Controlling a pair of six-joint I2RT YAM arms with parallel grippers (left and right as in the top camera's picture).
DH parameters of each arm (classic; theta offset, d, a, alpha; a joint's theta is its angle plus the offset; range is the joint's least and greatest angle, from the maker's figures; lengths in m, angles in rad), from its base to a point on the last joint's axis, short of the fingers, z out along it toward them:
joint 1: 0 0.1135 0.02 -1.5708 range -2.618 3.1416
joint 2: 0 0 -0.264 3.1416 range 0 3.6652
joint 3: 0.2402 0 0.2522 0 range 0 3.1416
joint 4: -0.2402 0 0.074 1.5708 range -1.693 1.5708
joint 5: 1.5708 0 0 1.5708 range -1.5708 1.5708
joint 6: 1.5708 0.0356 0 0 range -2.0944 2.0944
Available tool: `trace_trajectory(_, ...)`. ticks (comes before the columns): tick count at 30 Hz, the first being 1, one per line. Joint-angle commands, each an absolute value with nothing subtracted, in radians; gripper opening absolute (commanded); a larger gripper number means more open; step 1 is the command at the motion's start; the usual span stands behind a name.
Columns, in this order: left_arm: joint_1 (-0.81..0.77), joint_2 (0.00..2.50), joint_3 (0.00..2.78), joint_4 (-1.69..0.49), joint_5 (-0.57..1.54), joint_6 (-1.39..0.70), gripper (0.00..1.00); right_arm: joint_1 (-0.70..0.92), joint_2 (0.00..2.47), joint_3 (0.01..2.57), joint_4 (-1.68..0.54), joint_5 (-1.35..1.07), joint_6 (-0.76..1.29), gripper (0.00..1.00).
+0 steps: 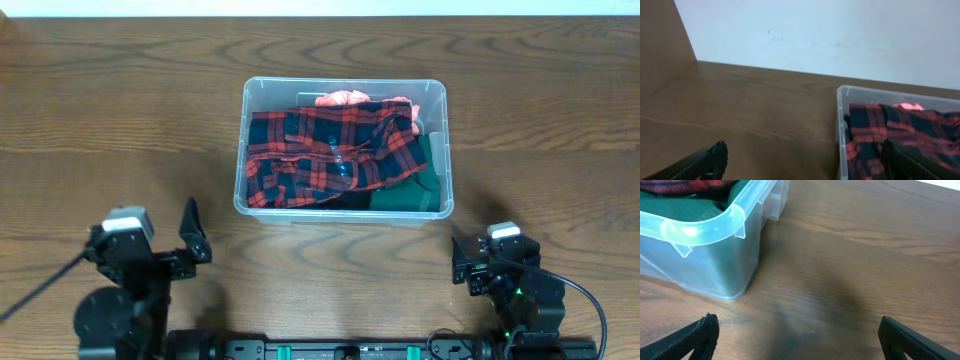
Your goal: Pack container
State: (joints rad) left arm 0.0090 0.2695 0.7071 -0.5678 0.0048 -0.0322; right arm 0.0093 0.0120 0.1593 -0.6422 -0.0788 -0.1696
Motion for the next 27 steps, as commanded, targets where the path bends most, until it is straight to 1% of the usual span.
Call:
trace_trajectory(1, 0.007, 0.176, 0.617, -0.535, 0.019, -0.039, 0.98, -0.001, 0.006, 0.155, -0.643, -0.086, -0.178, 0.99)
trace_trajectory(11, 0.007, 0.002, 0.431, -0.504, 0.019, -0.059, 0.98, -0.001, 0.006, 0.155, -0.643, -0.086, -0.178, 0.99)
trace_trajectory(18, -0.012, 0.002, 0.333, -0.469, 0.023, -0.084, 0.98, -0.001, 0.006, 0.155, -0.643, -0.086, -0.178, 0.99)
trace_trajectory(27, -0.044, 0.002, 0.196, -0.363, 0.024, -0.088, 0.98, -0.001, 0.006, 0.155, -0.643, -0.086, -0.178, 0.99)
